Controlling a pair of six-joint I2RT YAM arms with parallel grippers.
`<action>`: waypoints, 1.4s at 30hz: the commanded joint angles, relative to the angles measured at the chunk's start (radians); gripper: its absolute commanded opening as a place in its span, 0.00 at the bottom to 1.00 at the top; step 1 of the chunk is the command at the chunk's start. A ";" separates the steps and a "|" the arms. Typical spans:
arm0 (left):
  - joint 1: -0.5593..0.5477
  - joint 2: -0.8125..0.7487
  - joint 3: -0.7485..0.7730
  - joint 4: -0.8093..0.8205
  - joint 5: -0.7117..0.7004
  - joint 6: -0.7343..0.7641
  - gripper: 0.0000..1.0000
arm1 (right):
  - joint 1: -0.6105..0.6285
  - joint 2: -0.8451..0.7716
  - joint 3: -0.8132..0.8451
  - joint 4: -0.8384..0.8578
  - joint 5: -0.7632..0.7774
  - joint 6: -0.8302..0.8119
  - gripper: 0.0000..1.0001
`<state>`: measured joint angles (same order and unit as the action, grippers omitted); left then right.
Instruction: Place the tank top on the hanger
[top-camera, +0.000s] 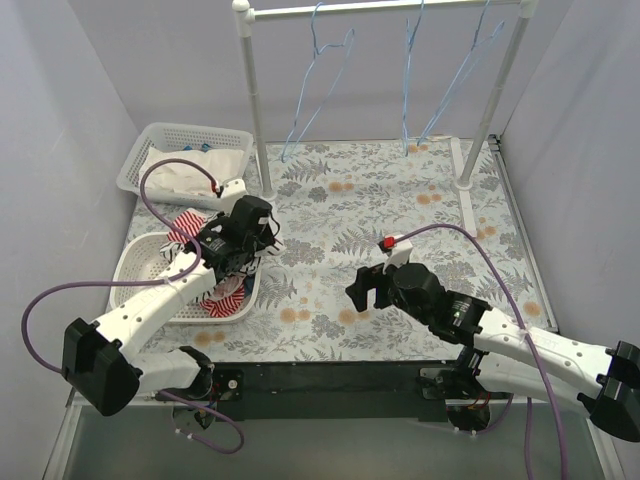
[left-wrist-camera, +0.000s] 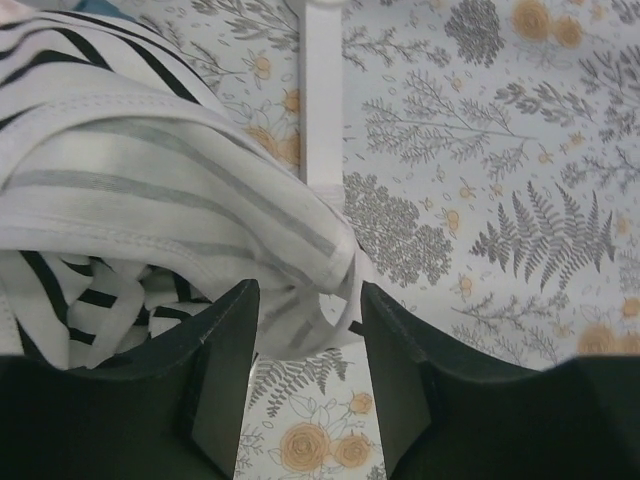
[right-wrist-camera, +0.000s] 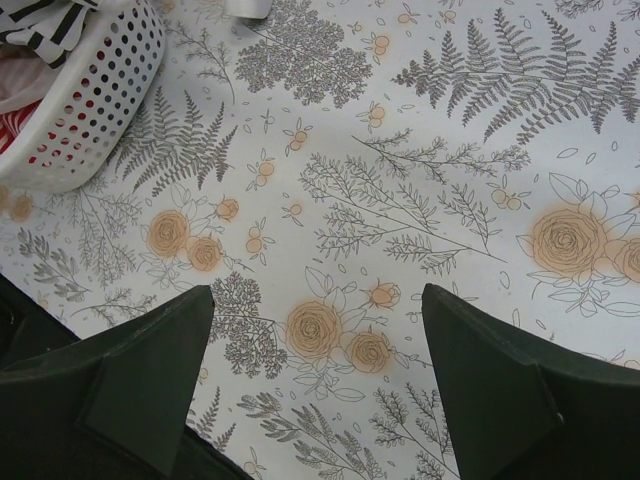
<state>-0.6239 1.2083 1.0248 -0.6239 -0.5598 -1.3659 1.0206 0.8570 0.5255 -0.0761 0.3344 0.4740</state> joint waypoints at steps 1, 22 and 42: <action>0.000 -0.029 -0.035 0.092 0.155 0.059 0.45 | -0.007 -0.035 -0.021 0.039 0.026 0.012 0.93; -0.010 -0.055 -0.005 0.058 0.207 0.059 0.00 | -0.016 -0.042 0.028 0.003 0.075 -0.006 0.92; -0.003 0.109 1.194 0.038 0.299 0.361 0.00 | -0.016 -0.027 0.341 -0.031 0.184 -0.161 0.91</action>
<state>-0.6300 1.1526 1.9949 -0.5900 -0.4171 -1.0992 1.0080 0.8246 0.7658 -0.1261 0.4595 0.3729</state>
